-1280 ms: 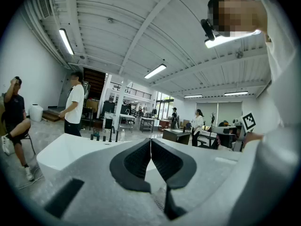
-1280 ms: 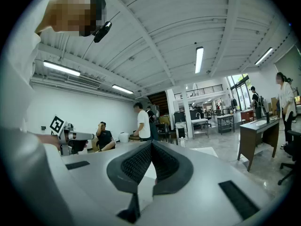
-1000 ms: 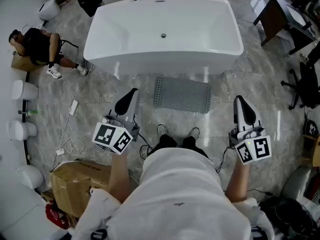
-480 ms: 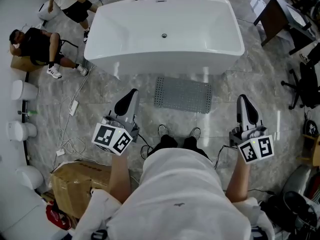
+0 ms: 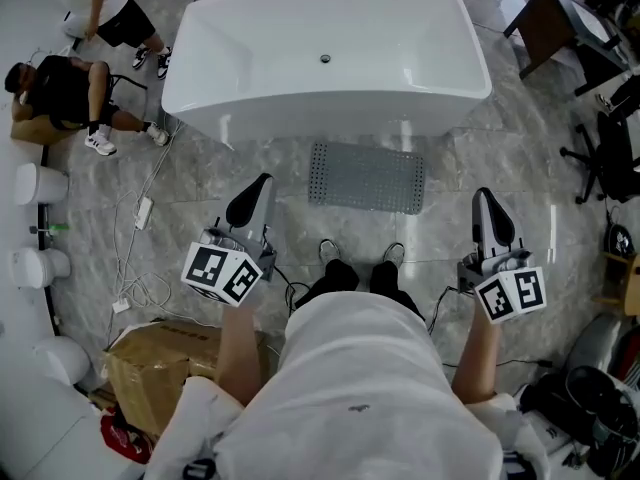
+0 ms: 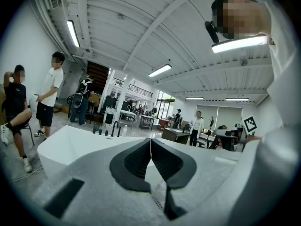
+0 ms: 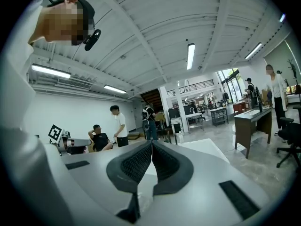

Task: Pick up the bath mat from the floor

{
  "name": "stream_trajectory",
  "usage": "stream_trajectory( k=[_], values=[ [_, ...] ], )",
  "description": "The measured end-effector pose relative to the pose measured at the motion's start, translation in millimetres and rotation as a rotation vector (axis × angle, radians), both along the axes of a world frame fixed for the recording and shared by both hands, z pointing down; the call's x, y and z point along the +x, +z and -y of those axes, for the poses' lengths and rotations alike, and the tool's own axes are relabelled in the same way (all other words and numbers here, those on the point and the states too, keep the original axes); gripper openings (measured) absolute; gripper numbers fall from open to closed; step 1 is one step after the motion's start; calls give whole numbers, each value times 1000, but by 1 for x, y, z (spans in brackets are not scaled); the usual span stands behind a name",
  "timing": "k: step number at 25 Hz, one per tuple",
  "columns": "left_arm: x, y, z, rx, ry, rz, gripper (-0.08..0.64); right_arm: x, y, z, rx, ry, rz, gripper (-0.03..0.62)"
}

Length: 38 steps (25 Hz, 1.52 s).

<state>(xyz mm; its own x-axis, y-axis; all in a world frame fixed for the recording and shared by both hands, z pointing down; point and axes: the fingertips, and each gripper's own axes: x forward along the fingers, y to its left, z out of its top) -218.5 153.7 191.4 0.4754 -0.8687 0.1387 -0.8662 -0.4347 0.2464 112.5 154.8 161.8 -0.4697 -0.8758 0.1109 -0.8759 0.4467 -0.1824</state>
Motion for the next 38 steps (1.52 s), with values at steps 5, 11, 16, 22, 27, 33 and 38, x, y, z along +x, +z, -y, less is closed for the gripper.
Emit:
stream_trajectory(
  k=[5,11,16,22,27,33,38],
  values=[
    [-14,21,3,-43,25,-21,14,-10,16,-8,-45,42,-22,9],
    [-14,42,14,-91,106,-24,14,-18,28,-20,-84,107,-42,9],
    [8,57,29,-129,165,-8,14,0,40,-21,-127,157,-37,9],
    [36,59,44,-140,196,17,14,21,50,-4,-144,159,-21,9],
    [59,62,63,-170,164,27,14,49,57,28,-156,127,-13,9],
    [94,75,84,-233,110,22,14,97,85,65,-209,99,-23,9],
    [119,100,96,-309,57,42,14,134,122,92,-264,87,9,9]
  ],
)
